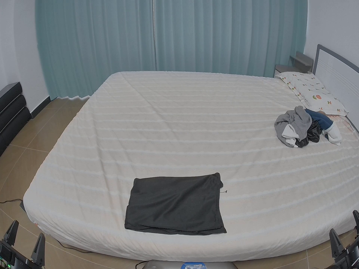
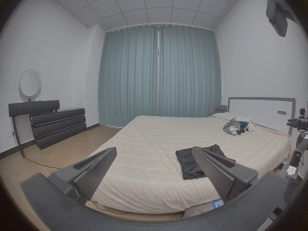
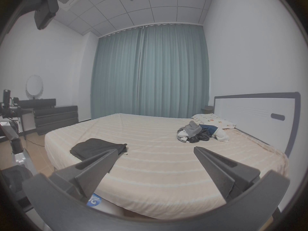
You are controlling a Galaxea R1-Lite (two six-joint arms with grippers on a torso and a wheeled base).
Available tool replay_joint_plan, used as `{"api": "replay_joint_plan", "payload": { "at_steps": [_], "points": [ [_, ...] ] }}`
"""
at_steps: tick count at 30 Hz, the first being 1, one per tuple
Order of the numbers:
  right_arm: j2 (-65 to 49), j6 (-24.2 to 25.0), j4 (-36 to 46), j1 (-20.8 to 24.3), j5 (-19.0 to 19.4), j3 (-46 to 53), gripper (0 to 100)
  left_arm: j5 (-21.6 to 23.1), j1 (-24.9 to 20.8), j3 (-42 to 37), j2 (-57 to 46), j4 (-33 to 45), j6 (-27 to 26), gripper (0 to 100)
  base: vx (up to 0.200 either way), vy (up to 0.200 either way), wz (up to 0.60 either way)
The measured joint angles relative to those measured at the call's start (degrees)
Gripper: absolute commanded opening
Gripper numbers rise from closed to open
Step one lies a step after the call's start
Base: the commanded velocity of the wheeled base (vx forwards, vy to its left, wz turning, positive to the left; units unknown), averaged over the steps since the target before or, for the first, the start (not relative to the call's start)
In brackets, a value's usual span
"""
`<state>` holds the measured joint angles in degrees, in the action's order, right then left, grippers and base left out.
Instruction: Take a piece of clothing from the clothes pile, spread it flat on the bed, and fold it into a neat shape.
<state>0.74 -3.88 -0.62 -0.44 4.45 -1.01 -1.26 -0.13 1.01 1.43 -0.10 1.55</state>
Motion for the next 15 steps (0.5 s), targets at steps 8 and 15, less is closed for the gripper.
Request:
{"api": "replay_joint_plan", "payload": {
  "at_steps": [8, 15],
  "points": [
    [0.0, 3.6, 1.0, 0.0, -2.2, 0.0, 100, 0.0, 0.1, 0.0, -0.5, 0.0, -0.1, 100, 0.0, 0.0, 0.0],
    [0.0, 3.2, 0.7, 0.0, -2.6, 0.0, 100, 0.0, 0.1, 0.0, -0.6, 0.0, -0.2, 100, 0.0, 0.0, 0.0]
  ]
}}
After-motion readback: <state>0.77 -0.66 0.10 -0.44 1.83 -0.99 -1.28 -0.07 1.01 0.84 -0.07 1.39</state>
